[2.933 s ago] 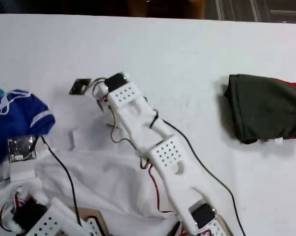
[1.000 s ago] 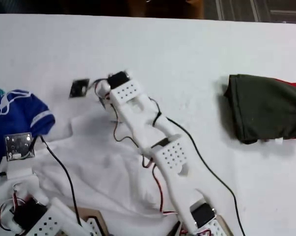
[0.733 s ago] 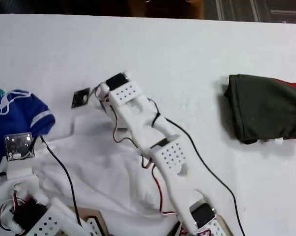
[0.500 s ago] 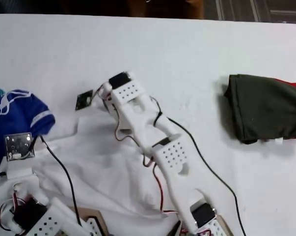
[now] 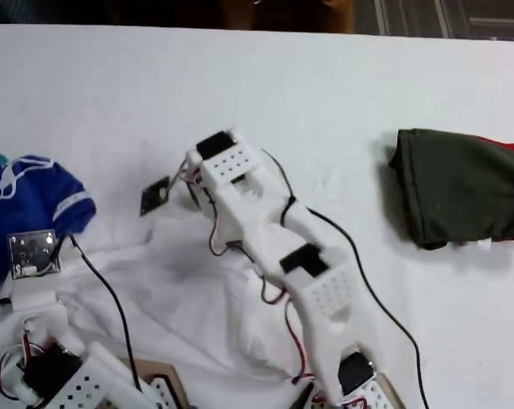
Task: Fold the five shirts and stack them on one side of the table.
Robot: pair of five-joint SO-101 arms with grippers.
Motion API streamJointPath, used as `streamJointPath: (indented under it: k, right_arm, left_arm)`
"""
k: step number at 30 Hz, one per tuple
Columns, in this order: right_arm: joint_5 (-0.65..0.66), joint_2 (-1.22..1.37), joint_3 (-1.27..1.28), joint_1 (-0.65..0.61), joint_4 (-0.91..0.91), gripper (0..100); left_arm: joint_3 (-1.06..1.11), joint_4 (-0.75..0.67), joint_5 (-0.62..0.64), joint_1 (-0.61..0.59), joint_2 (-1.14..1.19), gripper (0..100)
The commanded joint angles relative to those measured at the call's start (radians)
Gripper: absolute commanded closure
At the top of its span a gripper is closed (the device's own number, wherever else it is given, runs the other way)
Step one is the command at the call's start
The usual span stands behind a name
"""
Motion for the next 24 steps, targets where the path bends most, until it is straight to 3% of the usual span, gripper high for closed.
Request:
streamJointPath:
  k: [1,6,9,13,18,24]
  right_arm:
    - [-0.057,-0.154,-0.020,-0.007,0.018,98.0]
    - [-0.252,-0.127,-0.184,0.002,-0.038,97.4]
    - [-0.382,-0.024,-0.287,-0.001,-0.074,89.0]
    - [-0.436,0.177,-0.428,-0.001,-0.041,78.6]
    - [-0.565,0.387,-0.603,-0.001,0.022,79.6]
    - [-0.578,0.430,-0.632,0.022,0.022,79.5]
  left_arm:
    - [-0.044,-0.014,-0.003,0.011,-0.023,97]
    - [-0.042,-0.014,-0.003,0.011,-0.023,97]
    - [-0.041,-0.012,-0.003,0.011,-0.023,97]
    - [-0.042,-0.012,-0.003,0.006,-0.023,97]
    - [-0.041,-0.012,-0.003,0.011,-0.023,97]
    - [-0.042,-0.012,-0.003,0.011,-0.023,97]
